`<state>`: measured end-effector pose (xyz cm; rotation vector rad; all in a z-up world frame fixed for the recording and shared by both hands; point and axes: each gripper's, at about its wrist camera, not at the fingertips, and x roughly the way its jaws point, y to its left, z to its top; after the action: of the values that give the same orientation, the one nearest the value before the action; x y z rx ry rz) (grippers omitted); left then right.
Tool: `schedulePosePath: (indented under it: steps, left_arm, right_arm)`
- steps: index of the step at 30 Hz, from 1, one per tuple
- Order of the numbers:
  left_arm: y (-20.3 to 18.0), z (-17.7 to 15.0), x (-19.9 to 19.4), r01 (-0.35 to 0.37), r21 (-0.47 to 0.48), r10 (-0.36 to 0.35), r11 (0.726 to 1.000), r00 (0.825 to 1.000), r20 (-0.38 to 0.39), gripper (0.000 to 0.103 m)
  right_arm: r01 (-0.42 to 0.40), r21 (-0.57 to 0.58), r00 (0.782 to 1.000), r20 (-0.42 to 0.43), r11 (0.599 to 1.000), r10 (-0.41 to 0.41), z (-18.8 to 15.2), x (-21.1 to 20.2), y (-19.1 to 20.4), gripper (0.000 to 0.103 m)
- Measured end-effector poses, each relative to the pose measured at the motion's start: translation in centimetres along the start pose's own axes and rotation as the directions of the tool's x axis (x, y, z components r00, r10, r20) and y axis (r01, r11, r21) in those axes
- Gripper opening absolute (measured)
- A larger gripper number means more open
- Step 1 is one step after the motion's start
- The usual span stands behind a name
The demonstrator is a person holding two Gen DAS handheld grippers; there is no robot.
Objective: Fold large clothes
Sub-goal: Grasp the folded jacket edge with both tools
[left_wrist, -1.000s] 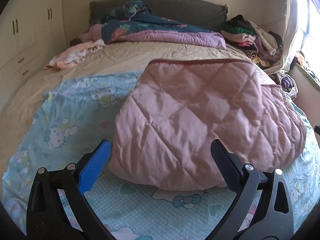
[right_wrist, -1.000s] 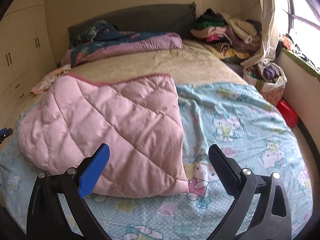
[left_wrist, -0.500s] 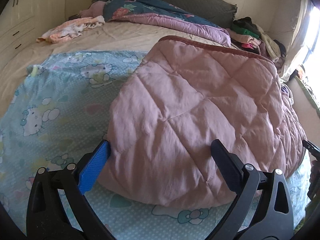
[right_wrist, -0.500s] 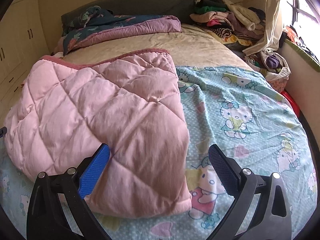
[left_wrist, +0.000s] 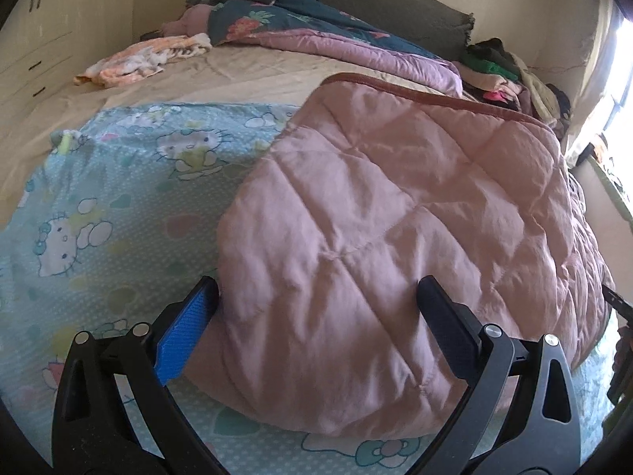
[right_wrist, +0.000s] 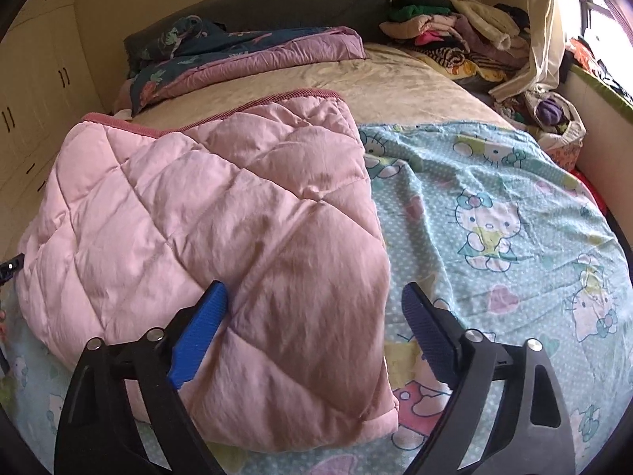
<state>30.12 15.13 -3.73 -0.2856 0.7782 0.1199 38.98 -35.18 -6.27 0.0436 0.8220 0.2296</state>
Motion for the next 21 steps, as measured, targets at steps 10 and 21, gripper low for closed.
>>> schedulePosePath:
  steps: [10,21]
  left_arm:
    - [0.2,0.4,0.4,0.033,-0.006,-0.033,0.999,0.999,0.007,0.052]
    - [-2.2,3.1,-2.9,0.002,0.07,-0.011,0.998,0.991,0.13,0.016]
  right_arm:
    - [0.01,-0.055,1.0,0.019,0.998,-0.009,0.3,-0.3,1.5,0.067]
    - [-0.027,-0.012,0.988,0.15,1.0,0.029,2.9,-4.2,1.6,0.018]
